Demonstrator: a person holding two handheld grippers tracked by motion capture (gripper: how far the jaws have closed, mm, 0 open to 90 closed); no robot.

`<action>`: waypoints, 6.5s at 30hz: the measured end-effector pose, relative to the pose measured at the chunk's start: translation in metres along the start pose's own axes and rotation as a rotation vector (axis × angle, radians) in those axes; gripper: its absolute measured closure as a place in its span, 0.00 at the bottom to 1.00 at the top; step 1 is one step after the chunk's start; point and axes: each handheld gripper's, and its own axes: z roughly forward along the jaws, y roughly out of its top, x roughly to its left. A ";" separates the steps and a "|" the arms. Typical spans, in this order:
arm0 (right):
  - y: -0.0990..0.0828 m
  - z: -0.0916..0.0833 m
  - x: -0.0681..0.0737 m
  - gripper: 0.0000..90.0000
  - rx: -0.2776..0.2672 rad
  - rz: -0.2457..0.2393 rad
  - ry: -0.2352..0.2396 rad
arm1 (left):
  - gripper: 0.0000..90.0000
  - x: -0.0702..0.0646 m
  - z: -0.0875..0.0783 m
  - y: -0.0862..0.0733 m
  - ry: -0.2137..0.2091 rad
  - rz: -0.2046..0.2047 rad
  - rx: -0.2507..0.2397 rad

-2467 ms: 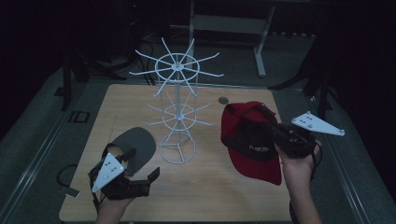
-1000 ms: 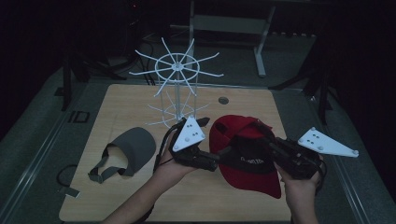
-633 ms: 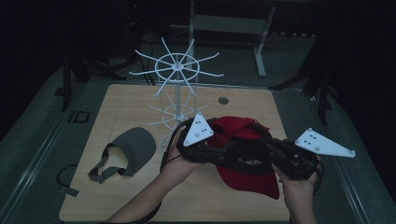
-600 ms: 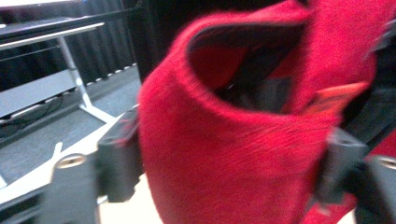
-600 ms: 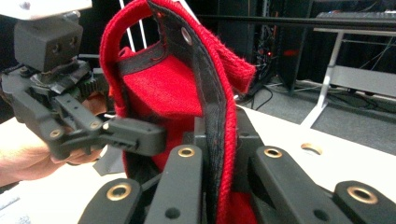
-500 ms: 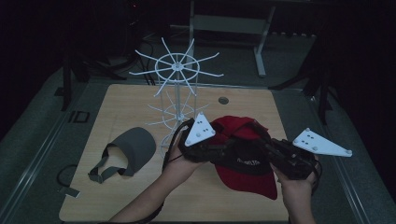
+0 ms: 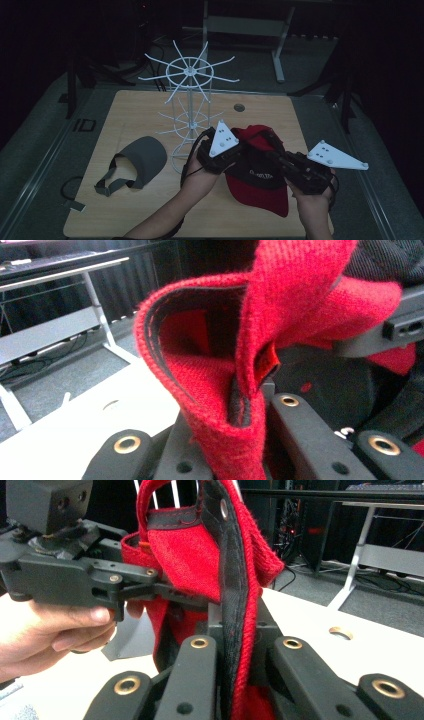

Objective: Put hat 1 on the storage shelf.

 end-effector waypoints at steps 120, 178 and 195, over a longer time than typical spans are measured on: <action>0.039 -0.034 -0.022 0.99 -0.104 -0.070 0.038 | 0.52 0.040 -0.084 -0.071 -0.093 -0.062 -0.070; 0.071 0.039 -0.040 0.98 -0.076 -0.061 -0.013 | 0.52 0.041 -0.099 -0.143 -0.071 -0.164 -0.012; 0.055 0.028 -0.040 0.74 0.010 -0.080 0.094 | 0.52 0.048 -0.114 -0.155 -0.037 -0.182 0.007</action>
